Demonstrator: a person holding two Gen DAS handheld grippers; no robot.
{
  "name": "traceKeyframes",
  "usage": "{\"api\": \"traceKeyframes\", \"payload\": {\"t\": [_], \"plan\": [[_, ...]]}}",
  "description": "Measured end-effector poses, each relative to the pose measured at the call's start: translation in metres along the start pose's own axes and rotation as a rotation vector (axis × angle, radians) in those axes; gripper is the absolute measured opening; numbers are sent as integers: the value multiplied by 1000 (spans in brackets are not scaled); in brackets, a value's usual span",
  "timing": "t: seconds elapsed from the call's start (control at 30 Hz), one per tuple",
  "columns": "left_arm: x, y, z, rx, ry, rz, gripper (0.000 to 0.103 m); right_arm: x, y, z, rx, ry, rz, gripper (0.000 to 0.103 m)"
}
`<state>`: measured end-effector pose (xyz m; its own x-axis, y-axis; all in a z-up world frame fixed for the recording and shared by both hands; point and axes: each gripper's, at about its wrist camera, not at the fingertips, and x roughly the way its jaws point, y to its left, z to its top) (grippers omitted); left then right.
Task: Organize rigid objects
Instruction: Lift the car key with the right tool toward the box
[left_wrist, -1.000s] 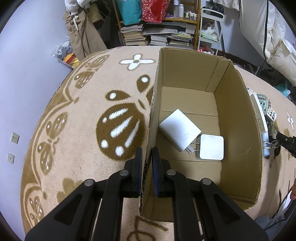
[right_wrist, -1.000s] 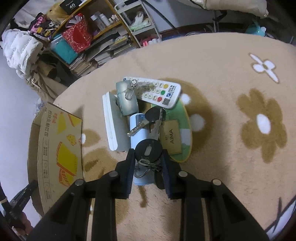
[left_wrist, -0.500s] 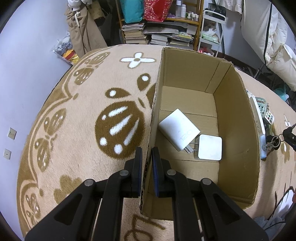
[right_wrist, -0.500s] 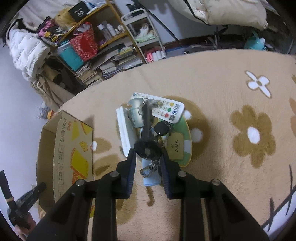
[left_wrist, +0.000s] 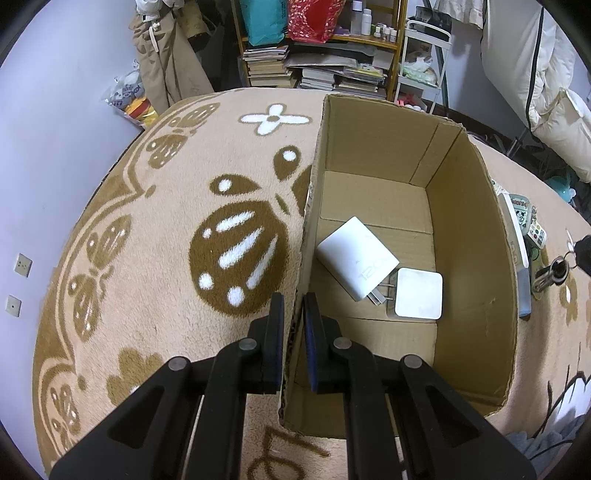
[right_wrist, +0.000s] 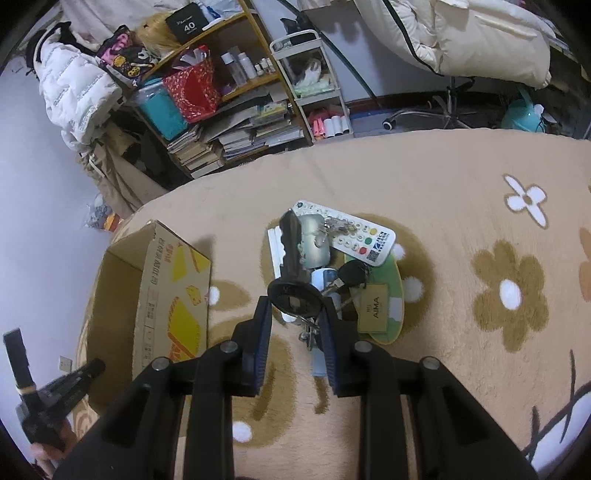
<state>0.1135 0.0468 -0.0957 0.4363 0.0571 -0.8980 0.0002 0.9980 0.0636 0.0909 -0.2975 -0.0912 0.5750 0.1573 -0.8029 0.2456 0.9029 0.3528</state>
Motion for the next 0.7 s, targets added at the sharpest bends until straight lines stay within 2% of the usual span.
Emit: {"api": "traceKeyframes", "payload": {"t": [0.23,0.33,0.7], "plan": [[-1,0,0,0,1,-2,10,-18,25,5,-66,-36,29,28],[0,-1,0,3,0,1,9,-27,41,7,-105,-43,4,28],[-1,-2,2,6,2,4,9,-65,99,19,-209,-125,114,28]]}}
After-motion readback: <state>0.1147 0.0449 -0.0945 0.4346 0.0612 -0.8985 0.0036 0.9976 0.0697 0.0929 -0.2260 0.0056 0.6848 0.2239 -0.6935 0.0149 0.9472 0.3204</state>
